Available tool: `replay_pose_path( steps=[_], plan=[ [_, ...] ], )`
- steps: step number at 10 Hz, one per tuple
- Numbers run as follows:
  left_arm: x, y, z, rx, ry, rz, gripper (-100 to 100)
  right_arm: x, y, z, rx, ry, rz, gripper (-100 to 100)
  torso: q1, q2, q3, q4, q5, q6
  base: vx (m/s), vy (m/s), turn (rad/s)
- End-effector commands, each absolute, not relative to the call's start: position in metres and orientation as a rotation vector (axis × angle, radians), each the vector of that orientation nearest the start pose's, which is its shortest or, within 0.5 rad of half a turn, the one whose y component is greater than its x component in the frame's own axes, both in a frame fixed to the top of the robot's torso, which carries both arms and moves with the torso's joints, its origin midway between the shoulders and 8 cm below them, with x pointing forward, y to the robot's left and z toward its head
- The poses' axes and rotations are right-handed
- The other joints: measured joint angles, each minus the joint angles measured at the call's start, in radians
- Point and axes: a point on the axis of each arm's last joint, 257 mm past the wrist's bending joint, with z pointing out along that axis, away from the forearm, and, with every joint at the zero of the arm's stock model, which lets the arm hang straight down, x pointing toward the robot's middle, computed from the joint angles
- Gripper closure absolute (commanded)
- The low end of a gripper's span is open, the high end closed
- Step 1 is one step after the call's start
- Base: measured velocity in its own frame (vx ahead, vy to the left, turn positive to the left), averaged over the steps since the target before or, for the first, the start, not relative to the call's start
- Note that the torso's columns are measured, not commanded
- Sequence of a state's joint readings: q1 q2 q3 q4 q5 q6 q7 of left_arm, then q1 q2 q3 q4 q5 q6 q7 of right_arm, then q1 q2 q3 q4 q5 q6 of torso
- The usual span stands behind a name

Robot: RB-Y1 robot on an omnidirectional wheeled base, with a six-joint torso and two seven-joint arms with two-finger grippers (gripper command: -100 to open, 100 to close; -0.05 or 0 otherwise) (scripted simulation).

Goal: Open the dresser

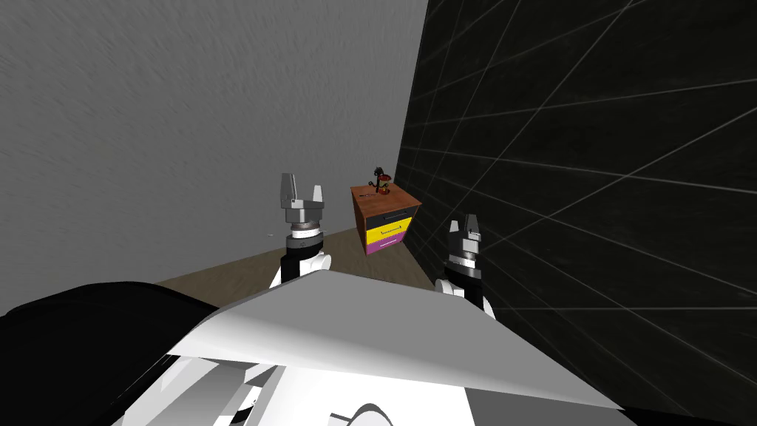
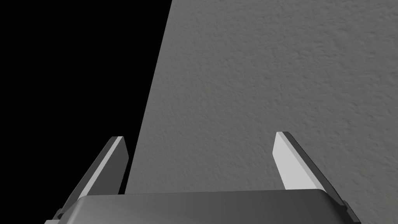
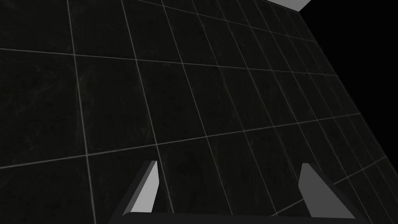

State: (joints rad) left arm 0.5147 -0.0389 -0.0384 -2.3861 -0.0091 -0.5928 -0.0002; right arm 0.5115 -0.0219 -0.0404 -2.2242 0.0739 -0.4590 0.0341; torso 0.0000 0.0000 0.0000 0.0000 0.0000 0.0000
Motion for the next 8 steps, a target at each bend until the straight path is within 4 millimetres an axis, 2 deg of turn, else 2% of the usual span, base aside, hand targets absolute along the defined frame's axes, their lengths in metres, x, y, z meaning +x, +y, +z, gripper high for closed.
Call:
replay_pose_path(
  steps=[1,8],
  plan=[
    [0.3028,0.2655,0.0815,-0.533,0.453,-1.362,0,0.3587,-0.2895,-0.0128,0.662,0.752,1.154,0,0.0,0.04,-0.082,0.041,0.0,0.0,0.0,0.0,0.0],
    [0.3027,0.2655,0.0816,-0.532,0.452,-1.362,0,0.3587,-0.2894,-0.0126,0.662,0.752,1.154,0,0.0,0.544,-1.087,0.544,0.0,0.0,0.0,0.0,0.0]
  ],
)
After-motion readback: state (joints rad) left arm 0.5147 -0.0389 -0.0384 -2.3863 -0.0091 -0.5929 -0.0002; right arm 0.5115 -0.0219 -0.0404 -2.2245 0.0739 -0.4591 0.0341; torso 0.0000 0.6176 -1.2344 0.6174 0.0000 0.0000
